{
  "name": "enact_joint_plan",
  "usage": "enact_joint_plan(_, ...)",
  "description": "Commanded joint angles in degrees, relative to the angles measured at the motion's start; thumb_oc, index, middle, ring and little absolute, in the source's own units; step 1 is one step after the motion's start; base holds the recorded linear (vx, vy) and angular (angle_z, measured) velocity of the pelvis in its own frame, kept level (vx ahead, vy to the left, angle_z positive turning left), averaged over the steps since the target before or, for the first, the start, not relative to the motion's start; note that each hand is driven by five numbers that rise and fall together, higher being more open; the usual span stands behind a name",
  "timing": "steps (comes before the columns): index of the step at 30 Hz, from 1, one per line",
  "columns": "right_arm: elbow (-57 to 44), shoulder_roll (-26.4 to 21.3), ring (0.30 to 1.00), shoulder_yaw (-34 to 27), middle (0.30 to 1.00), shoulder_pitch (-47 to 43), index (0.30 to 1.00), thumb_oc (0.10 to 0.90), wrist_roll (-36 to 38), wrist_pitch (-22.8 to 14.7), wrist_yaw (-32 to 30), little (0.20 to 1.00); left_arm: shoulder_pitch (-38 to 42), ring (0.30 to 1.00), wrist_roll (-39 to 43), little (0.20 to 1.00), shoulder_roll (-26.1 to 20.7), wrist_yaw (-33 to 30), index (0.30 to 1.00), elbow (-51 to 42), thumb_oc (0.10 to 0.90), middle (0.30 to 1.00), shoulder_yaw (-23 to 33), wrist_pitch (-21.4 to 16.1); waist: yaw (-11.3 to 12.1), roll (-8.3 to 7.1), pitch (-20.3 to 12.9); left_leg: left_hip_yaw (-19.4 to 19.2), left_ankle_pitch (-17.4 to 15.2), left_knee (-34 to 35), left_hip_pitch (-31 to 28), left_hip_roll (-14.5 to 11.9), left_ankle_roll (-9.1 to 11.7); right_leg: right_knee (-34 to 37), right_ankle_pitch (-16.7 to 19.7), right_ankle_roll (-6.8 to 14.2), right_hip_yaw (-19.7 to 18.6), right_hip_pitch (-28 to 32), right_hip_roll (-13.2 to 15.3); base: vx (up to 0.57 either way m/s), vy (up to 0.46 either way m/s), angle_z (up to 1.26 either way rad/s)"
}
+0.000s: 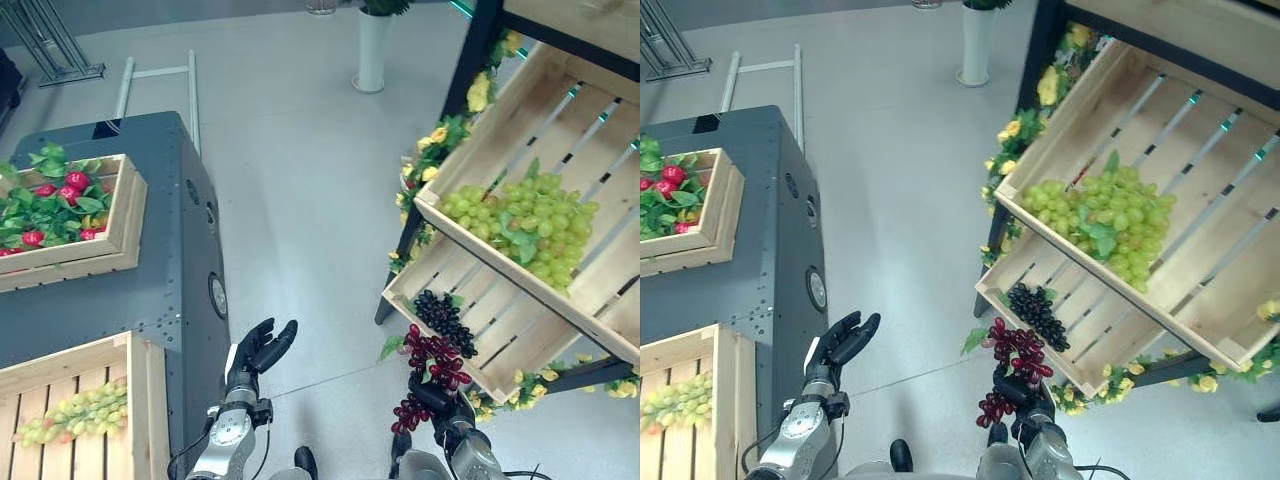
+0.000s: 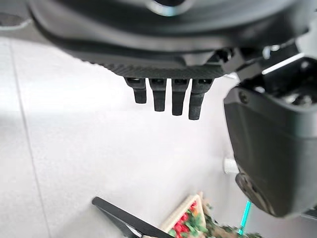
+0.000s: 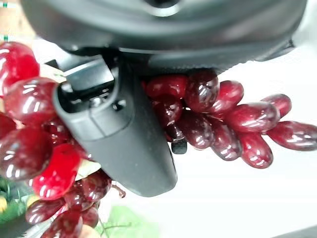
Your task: Pick up the fruits from the basket on one side to the basket on the other side
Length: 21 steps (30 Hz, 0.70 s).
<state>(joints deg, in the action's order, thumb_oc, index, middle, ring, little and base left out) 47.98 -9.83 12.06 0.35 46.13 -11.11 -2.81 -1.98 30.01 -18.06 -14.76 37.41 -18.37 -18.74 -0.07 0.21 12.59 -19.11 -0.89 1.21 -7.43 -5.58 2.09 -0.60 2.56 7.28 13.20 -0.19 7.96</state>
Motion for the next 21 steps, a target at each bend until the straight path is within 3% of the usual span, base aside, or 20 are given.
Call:
enact_joint_plan(1, -5.65, -0.84, 0.3, -1.47, 0.3, -6.2, 0.3, 0.4, 2.64, -6.06, 0.18, 0.3, 4.26, 0.9, 1.4, 0.9, -0.68, -0.3, 0.9, -4.0, 0.8, 0.9, 2.29, -2.95, 1.06, -1.17, 0.99, 2.34, -12.37, -16.11, 6.86, 1.49, -4.58, -6.12, -4.46, -0.44, 0.47, -0.46, 2.62, -0.07, -0.317, -0.44)
enact_joint_plan(2, -7.55, -1.18, 0.3, -1.08, 0.3, -7.12, 0.3, 0.4, 4.28, -6.16, -1.7, 0.3, 5.35, 0.9, 4.36, 0.9, -0.06, -0.05, 0.9, -3.83, 0.8, 0.9, 2.5, -2.47, 0.34, -1.09, 2.13, 2.95, -12.53, -17.24, 8.02, 1.09, -4.43, -9.94, -5.66, -0.31, -1.42, -3.23, 2.24, -0.13, -0.226, -0.24)
enact_joint_plan(3, -8.76, -1.07, 0.3, -1.1, 0.3, -7.41, 0.3, 0.4, 4.09, -7.37, -2.37, 0.3, 6.32, 0.9, 7.99, 0.9, 0.2, 2.41, 0.9, -3.78, 0.8, 0.9, 2.71, -2.51, -0.09, -1.15, 3.39, 2.26, -12.56, -18.01, 8.76, 0.36, -4.12, -11.79, -6.68, -0.61, -0.84, -4.65, 2.36, -0.14, -0.174, -0.04)
enact_joint_plan(4, -8.96, -1.42, 0.3, -1.37, 0.3, -7.67, 0.3, 0.4, 3.3, -8.13, -2.8, 0.3, 6.76, 0.9, 8.24, 0.9, 0.69, 3.6, 0.9, -3.98, 0.8, 0.9, 2.85, -2.83, -0.03, -1.23, 4.29, 1.71, -12.45, -18.8, 9.23, 0.09, -3.81, -12.75, -6.8, -0.92, 0.57, -5.17, 2.98, -0.07, -0.164, 0.06)
enact_joint_plan(7, -7.62, -2.84, 0.3, -2.98, 0.3, -9.28, 0.3, 0.4, 3.13, -10.07, -2.83, 0.3, 7.64, 0.9, 5.42, 0.9, 1.5, 3.43, 0.9, -5.66, 0.8, 0.9, 0.44, -5.41, -0.68, -1.11, 6.18, 3.14, -11.64, -19.71, 11.45, -0.03, -3.24, -14.81, -8.28, -1.77, -0.48, -6.85, 2.2, -0.06, -0.121, -0.02)
enact_joint_plan(12, -10.19, -6.05, 0.3, -3.42, 0.3, -15.53, 0.3, 0.4, 1.17, -12.28, -10.37, 0.3, 11.75, 0.9, 4.5, 0.9, -0.11, 2.02, 0.9, -10.75, 0.8, 0.9, -2.34, -4.91, -0.38, -0.77, 10.91, 3.23, -12.45, -25.07, 17.83, 0.12, -3.08, -22.75, -10.27, -2.46, 0.65, -14.02, 3.36, -0.16, -0.106, 0.04)
enact_joint_plan(15, -15.32, -8.91, 0.3, -3.97, 0.3, -21.19, 0.3, 0.4, 0.83, -10.63, -13.77, 0.3, 14.07, 0.9, 4.96, 0.9, -0.75, 1.13, 0.9, -11.86, 0.8, 0.9, -3.48, -4.72, -0.61, -0.48, 14.18, 3.69, -14.73, -32.18, 24.32, -0.47, -3.45, -30.55, -12.46, -3.83, 0.65, -20.45, 4.52, -0.14, -0.035, 0.05)
enact_joint_plan(21, -14.04, -14.31, 0.3, -6.77, 0.3, -28.59, 0.3, 0.4, -2.29, -9.0, -18.13, 0.3, 16.08, 0.9, 4.07, 0.9, -1.17, -1.06, 0.9, -13.64, 0.8, 0.9, -5.05, -5.26, -0.11, 0.39, 16.63, 5.51, -18.26, -41.77, 32.72, -0.81, -4.35, -39.31, -15.12, -5.27, 0.49, -27.52, 5.91, -0.06, 0.03, 0.04)
